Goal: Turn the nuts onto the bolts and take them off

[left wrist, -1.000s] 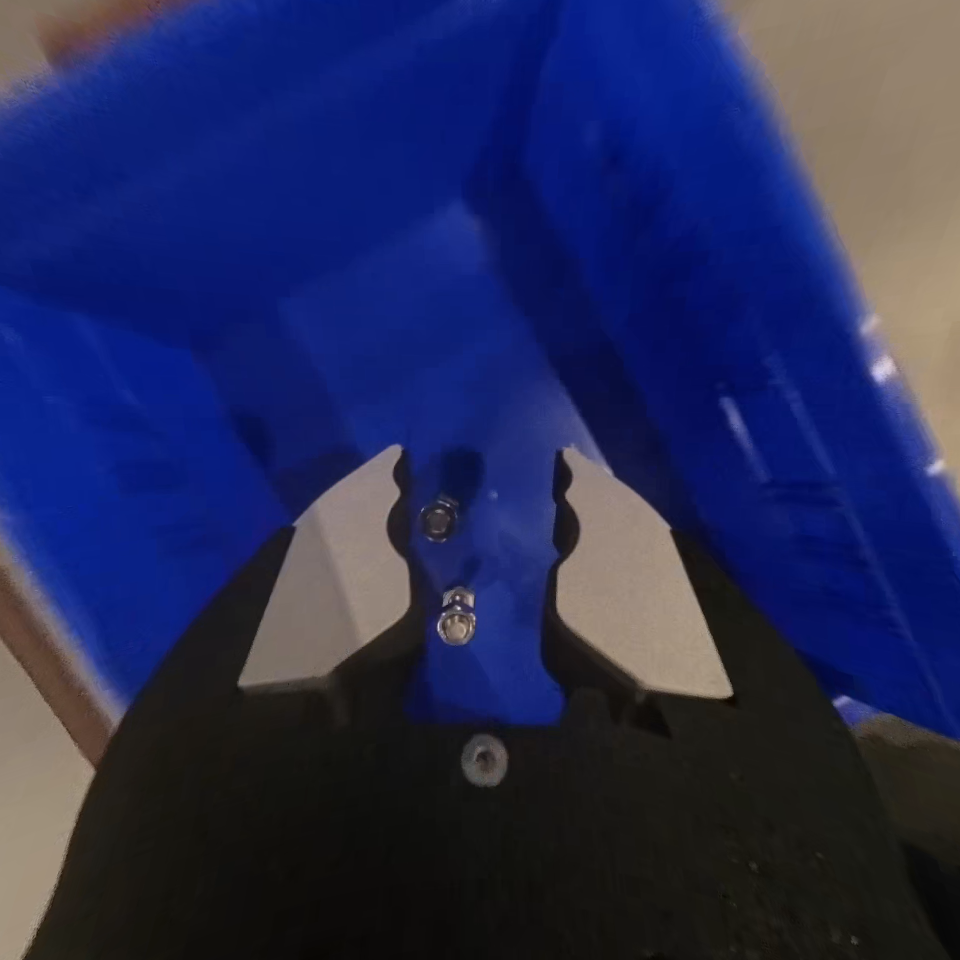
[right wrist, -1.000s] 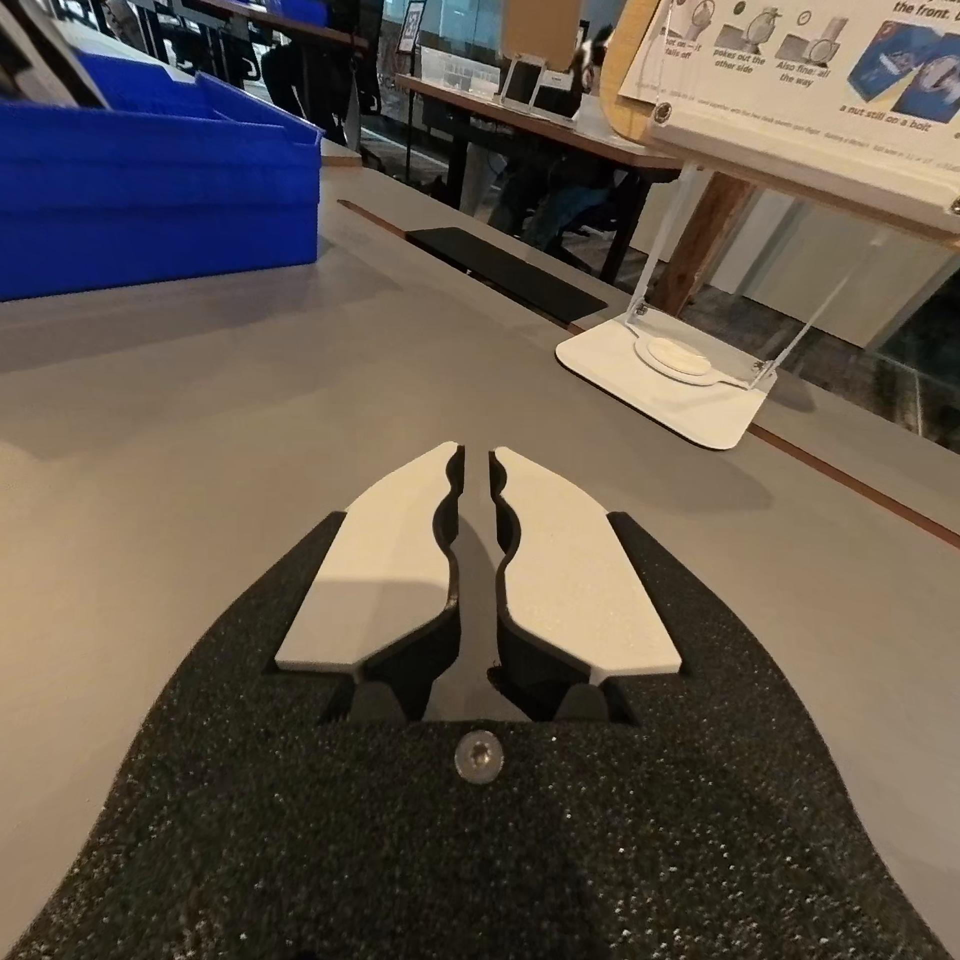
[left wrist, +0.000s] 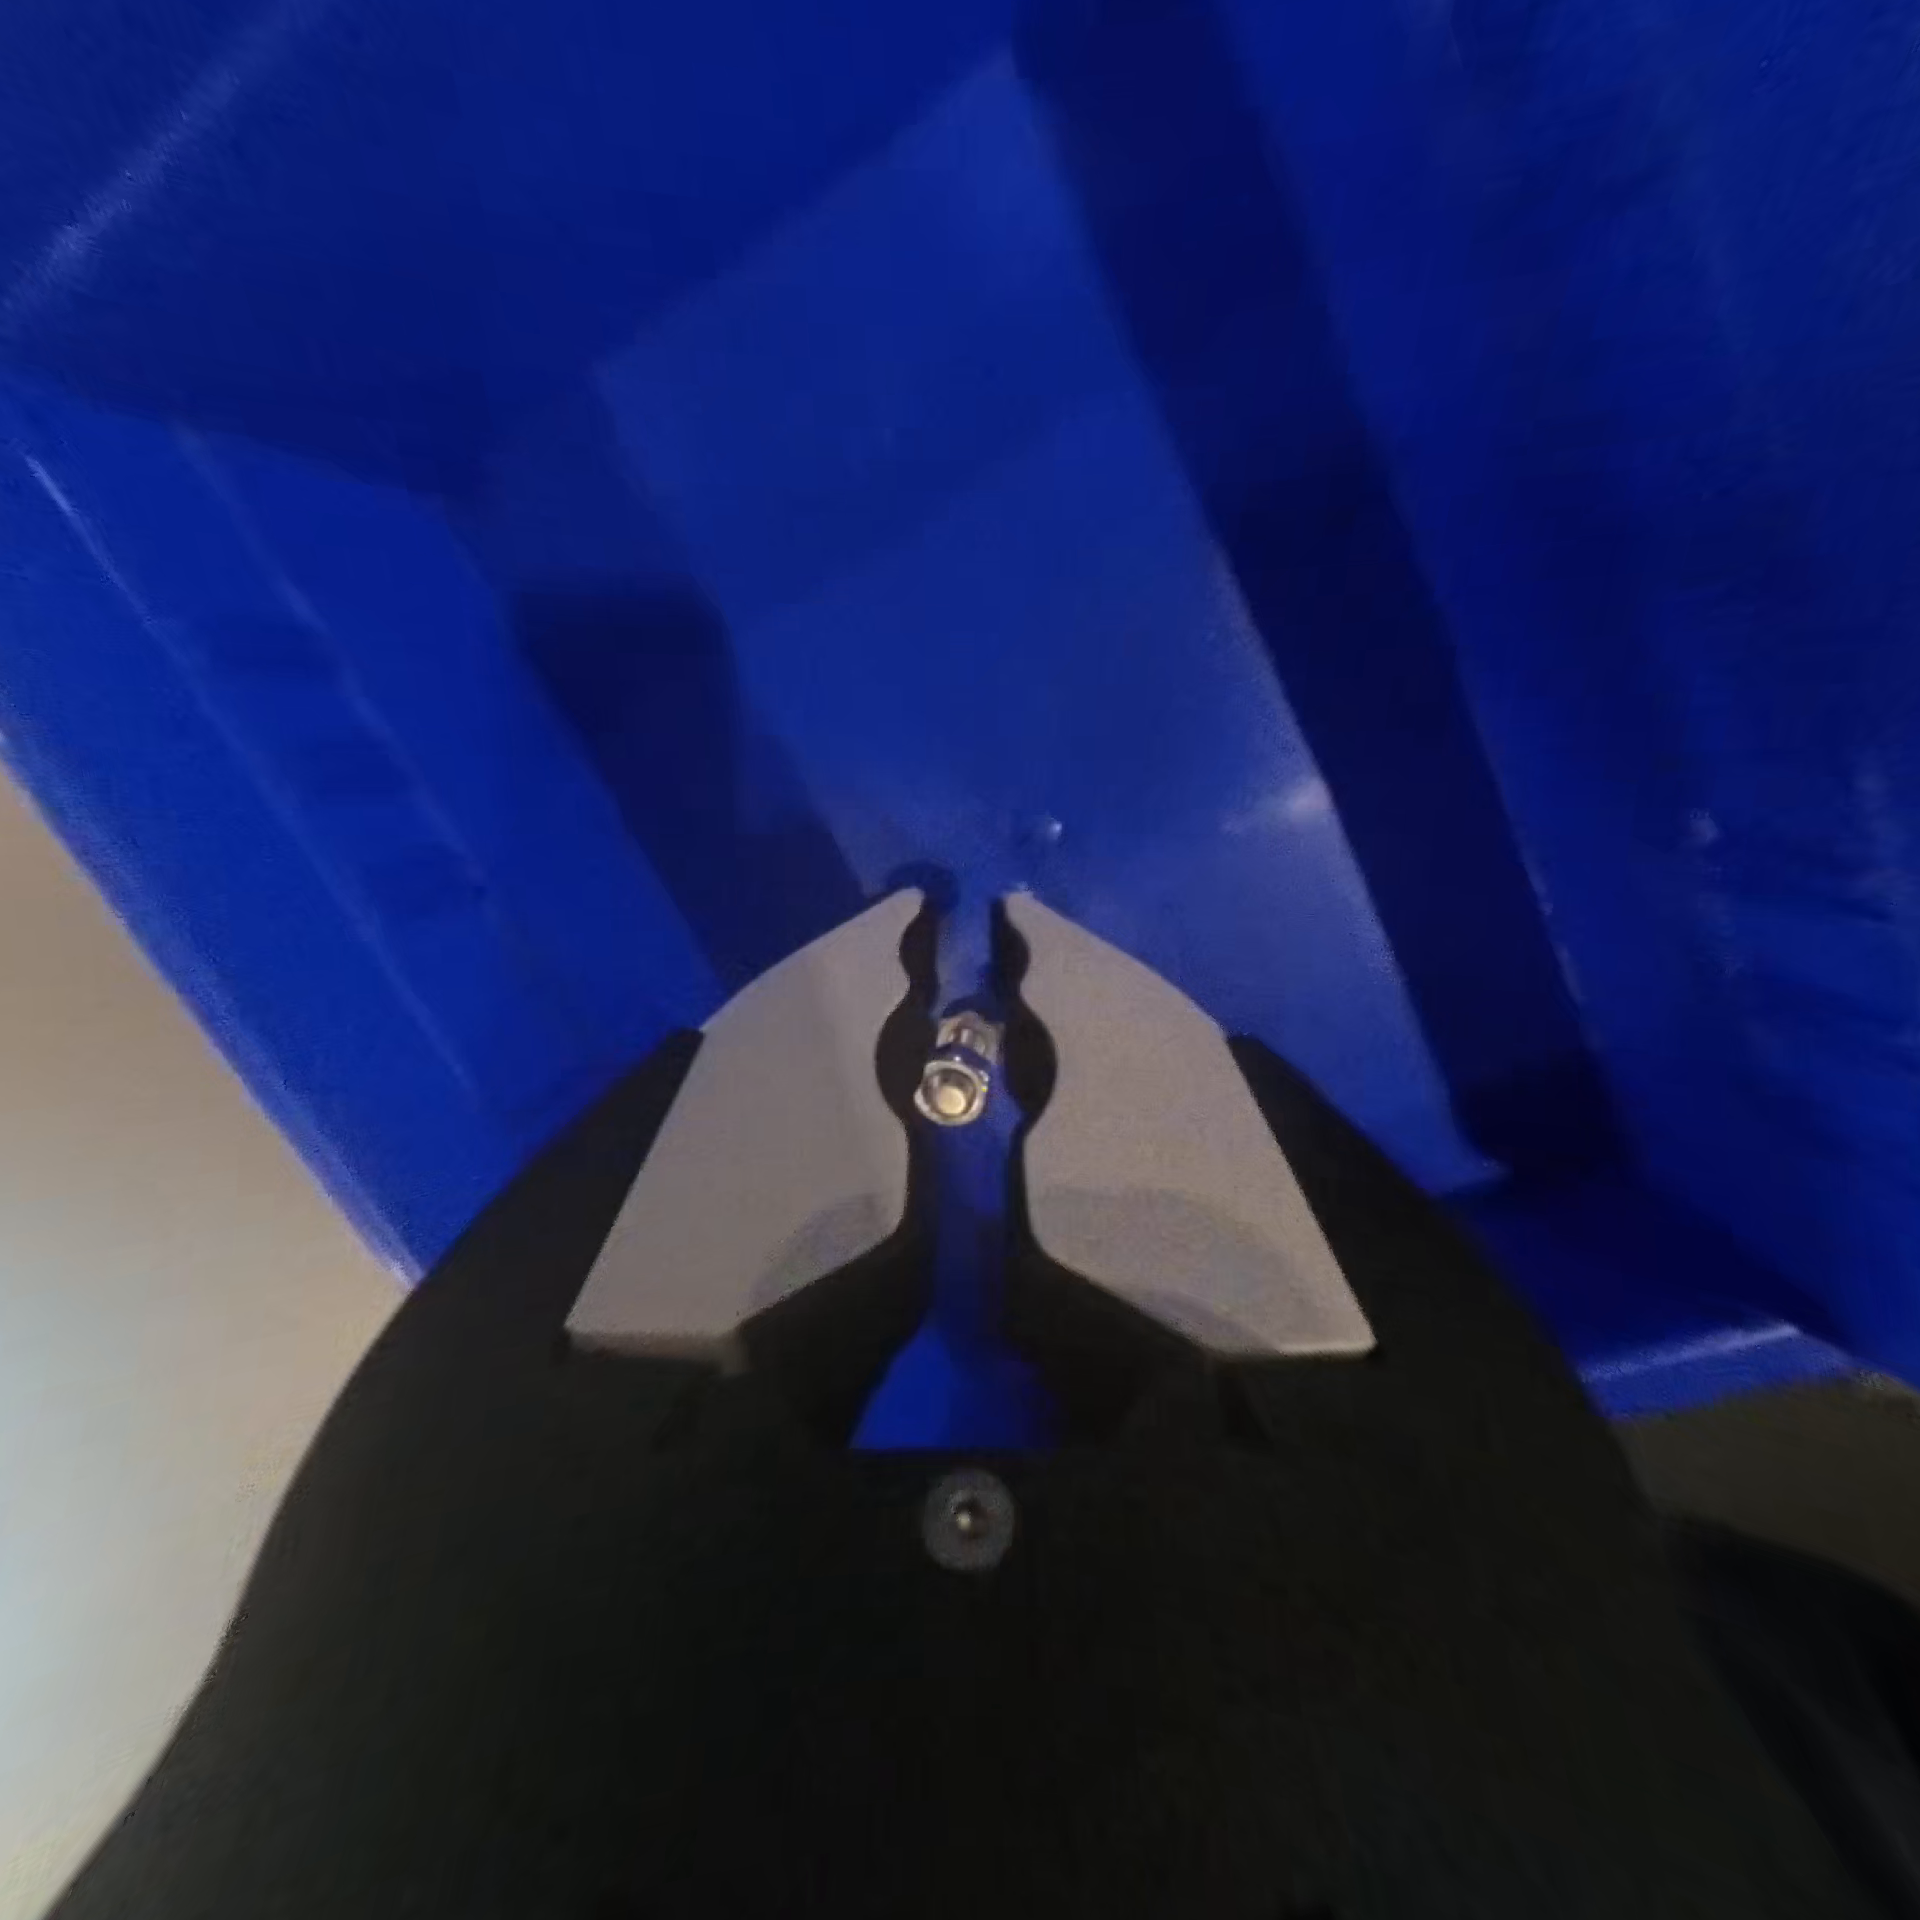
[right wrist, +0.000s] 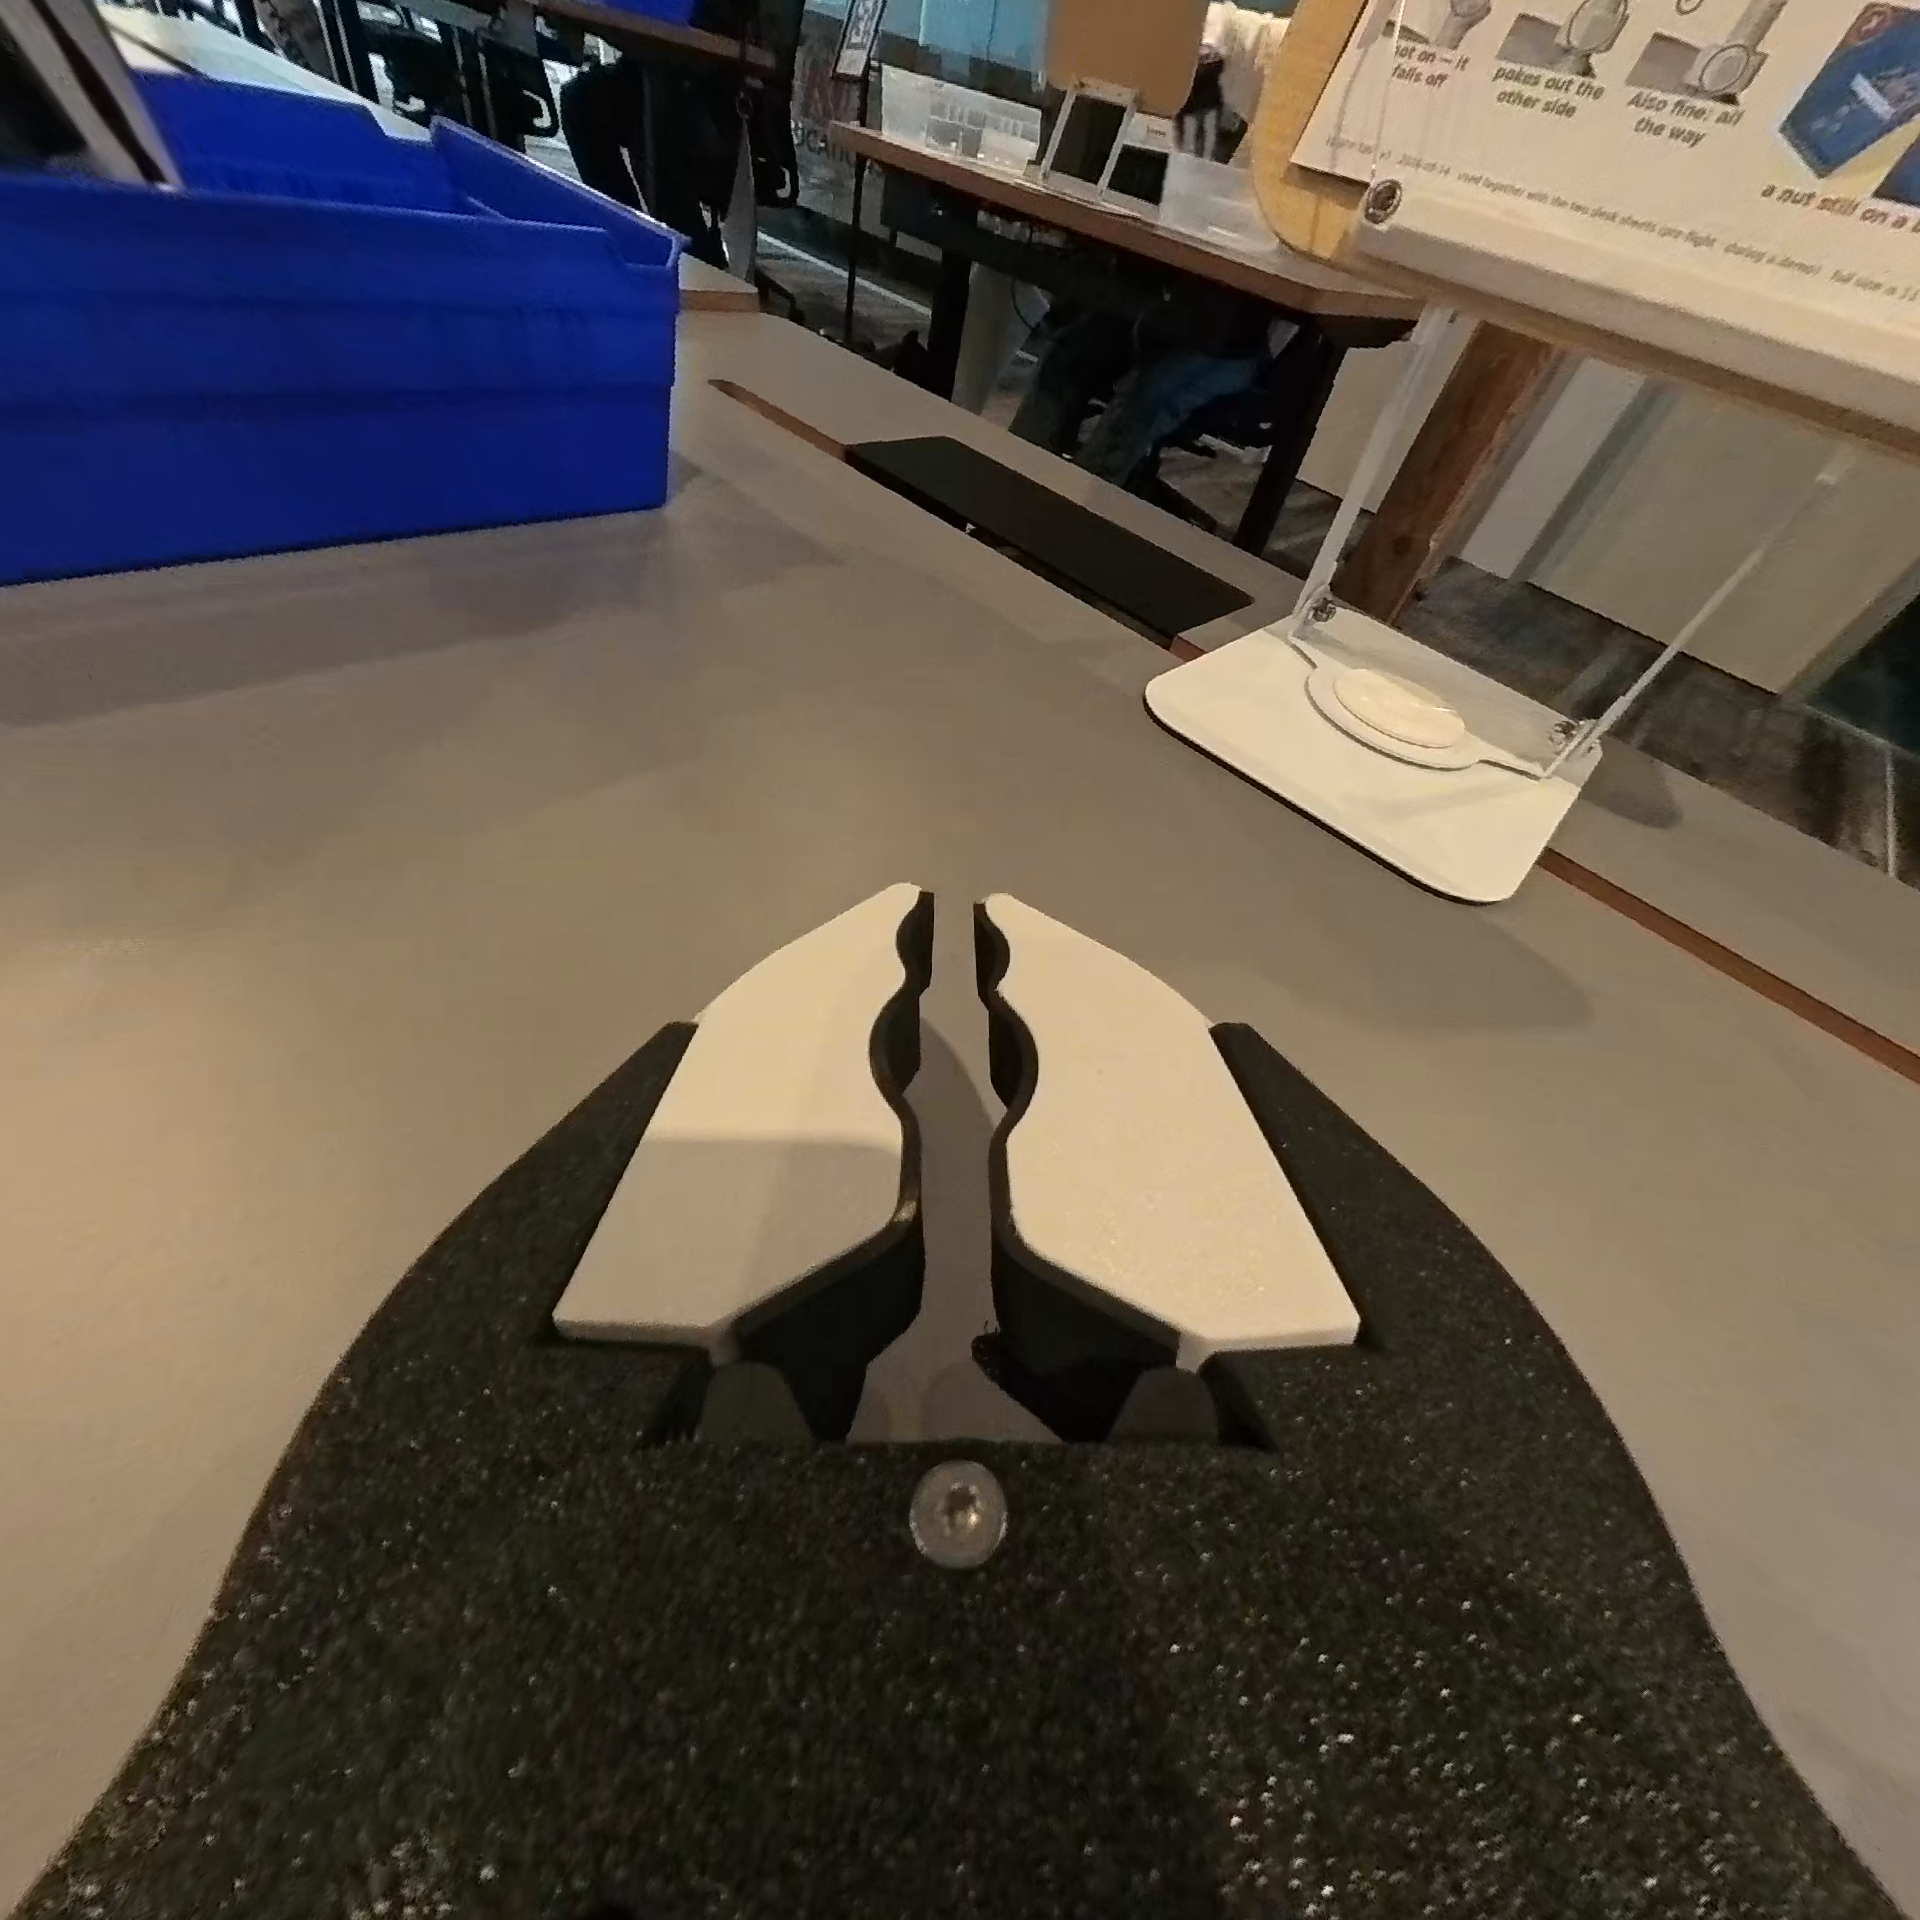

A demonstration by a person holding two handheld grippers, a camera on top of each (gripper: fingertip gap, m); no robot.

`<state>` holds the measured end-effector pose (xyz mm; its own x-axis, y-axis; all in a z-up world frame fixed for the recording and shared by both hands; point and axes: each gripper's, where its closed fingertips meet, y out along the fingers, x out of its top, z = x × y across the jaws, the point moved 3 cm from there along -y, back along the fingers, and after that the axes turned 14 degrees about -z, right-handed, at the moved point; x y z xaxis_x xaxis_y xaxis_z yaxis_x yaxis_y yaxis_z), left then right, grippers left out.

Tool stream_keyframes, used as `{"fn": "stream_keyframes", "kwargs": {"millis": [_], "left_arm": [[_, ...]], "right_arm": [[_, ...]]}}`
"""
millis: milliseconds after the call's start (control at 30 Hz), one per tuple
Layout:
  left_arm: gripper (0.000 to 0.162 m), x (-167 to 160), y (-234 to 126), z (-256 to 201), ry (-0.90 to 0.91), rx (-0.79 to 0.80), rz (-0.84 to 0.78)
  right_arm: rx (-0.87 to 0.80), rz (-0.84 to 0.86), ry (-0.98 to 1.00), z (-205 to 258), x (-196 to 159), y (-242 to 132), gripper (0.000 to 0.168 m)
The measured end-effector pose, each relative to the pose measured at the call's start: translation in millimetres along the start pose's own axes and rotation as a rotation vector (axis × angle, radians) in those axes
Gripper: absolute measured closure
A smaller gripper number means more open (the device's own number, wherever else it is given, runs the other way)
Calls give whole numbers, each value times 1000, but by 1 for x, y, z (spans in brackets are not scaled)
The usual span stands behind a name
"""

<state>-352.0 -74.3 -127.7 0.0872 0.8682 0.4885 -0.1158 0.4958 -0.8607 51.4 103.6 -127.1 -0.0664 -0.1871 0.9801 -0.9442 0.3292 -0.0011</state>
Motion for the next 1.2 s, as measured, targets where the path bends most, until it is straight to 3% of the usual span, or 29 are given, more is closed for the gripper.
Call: {"fn": "stream_keyframes", "kwargs": {"millis": [400,633,767,1200], "left_arm": [[142,-30,26,14,7,24,194],[135,-35,32,18,-15,4,191],[147,-36,33,14,-16,-49,179],[153,-29,30,7,106,-105,137]], "right_arm": [[13,9,-6,2,-1,1,162],[18,8,-5,3,-1,2,162],[23,8,-7,3,-1,2,162],[27,9,-8,4,-1,2,162]]}}
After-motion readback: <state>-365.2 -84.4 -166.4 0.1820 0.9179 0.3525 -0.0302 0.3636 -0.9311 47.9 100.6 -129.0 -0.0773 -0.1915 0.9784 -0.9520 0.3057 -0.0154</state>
